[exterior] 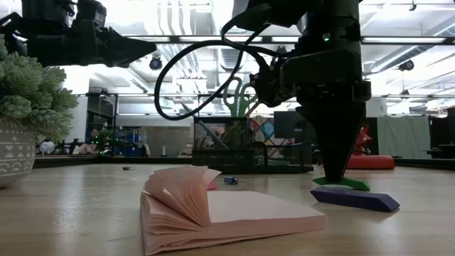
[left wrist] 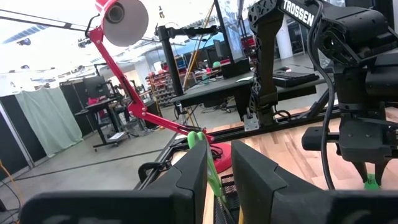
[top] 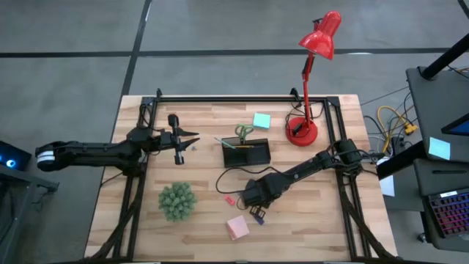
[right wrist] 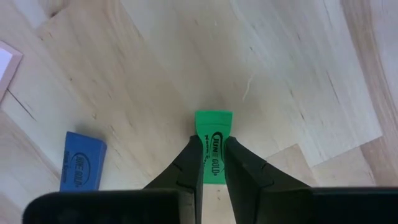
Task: Pick and place office supplies into organizer
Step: Put the green eraser into the black desk organizer
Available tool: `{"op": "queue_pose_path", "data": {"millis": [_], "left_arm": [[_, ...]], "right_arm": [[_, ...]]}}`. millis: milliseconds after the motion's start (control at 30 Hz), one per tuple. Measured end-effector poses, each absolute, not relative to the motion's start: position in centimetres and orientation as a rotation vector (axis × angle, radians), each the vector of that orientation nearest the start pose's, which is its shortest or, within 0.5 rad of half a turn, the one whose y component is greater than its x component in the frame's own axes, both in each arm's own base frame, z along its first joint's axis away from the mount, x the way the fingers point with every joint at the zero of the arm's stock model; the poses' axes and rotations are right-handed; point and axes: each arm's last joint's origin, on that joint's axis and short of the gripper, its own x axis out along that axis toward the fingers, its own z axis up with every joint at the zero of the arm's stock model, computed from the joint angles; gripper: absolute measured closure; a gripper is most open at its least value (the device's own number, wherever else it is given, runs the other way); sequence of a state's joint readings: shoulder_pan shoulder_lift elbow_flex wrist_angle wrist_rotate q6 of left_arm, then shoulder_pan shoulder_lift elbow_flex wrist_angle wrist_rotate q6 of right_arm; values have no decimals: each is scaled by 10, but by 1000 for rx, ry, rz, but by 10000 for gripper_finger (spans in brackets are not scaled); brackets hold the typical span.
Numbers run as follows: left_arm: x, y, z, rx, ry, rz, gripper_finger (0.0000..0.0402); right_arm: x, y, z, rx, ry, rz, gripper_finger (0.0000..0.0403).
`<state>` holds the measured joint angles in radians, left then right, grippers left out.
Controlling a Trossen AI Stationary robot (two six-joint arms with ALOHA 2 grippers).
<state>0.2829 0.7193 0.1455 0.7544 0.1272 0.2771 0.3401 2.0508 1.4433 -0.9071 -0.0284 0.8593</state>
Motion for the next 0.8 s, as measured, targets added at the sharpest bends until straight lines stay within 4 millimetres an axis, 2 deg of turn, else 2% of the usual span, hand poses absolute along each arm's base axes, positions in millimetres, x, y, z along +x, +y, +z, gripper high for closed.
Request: {"op": "queue_pose_path", "data": {"millis": [800], "left_arm": [[150, 40, 212, 313, -154, 179, 343]], "right_arm": [[361, 129, 152, 454, 1497, -350, 359]]}}
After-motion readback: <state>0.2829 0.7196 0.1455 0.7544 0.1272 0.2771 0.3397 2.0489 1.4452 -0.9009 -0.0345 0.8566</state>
